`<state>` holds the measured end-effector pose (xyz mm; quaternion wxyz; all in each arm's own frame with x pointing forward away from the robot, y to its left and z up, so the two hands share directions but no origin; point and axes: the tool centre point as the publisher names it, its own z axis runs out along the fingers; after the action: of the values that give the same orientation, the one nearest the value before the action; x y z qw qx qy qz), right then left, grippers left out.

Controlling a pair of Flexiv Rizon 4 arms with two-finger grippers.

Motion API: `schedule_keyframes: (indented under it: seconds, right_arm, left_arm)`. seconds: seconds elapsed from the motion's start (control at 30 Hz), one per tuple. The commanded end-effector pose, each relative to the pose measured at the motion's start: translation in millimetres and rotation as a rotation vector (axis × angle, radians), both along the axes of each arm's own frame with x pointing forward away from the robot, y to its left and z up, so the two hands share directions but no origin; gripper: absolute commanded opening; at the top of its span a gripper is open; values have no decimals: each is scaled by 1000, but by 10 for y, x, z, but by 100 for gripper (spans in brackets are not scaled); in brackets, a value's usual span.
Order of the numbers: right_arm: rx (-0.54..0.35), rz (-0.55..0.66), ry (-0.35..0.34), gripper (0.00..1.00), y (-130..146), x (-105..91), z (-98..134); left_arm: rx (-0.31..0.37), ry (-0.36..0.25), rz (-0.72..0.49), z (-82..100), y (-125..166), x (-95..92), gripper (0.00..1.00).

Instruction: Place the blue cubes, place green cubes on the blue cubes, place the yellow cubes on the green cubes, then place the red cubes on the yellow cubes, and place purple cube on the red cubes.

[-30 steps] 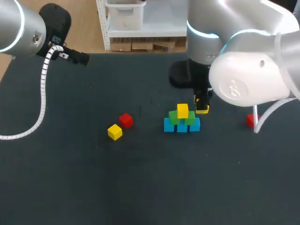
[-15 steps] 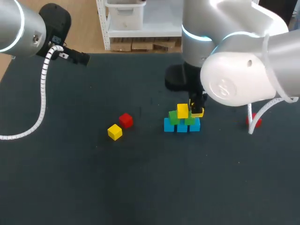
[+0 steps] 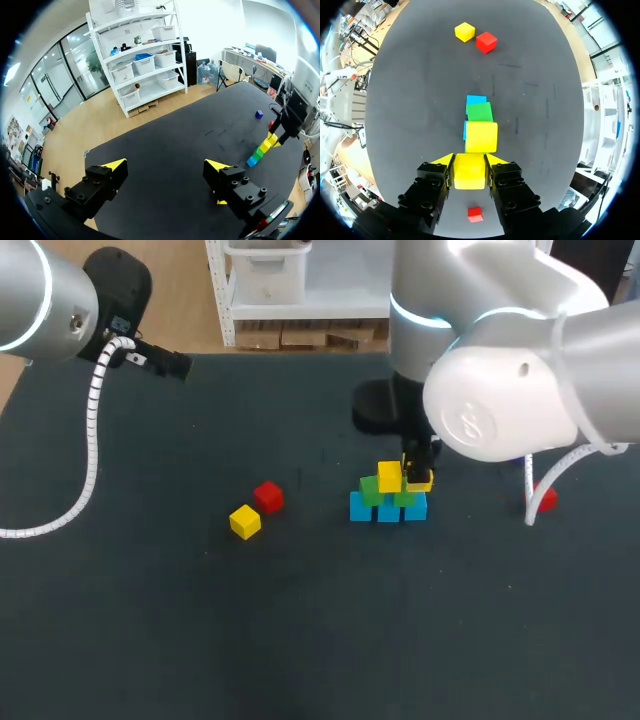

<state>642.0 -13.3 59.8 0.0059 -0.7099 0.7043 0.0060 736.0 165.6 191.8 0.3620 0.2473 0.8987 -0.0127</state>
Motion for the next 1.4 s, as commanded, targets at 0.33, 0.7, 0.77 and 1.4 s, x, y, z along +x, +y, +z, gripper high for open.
schedule_keyframes:
  seconds: [0.33, 0.7, 0.77, 1.4]
  right_arm:
    - [10, -8, 6, 3, -4, 40, -26]
    - [12, 0, 10, 4, 23, 43, -39]
    - [12, 1, 12, 4, 27, 42, -44]
    - [10, 8, 22, 24, 52, 47, -91]
  left_arm:
    - [-1, 1, -2, 0, 4, 13, 100]
    - [-1, 1, -2, 0, 4, 13, 100]
    - [-1, 1, -2, 0, 4, 13, 100]
    - [-1, 1, -2, 0, 4, 13, 100]
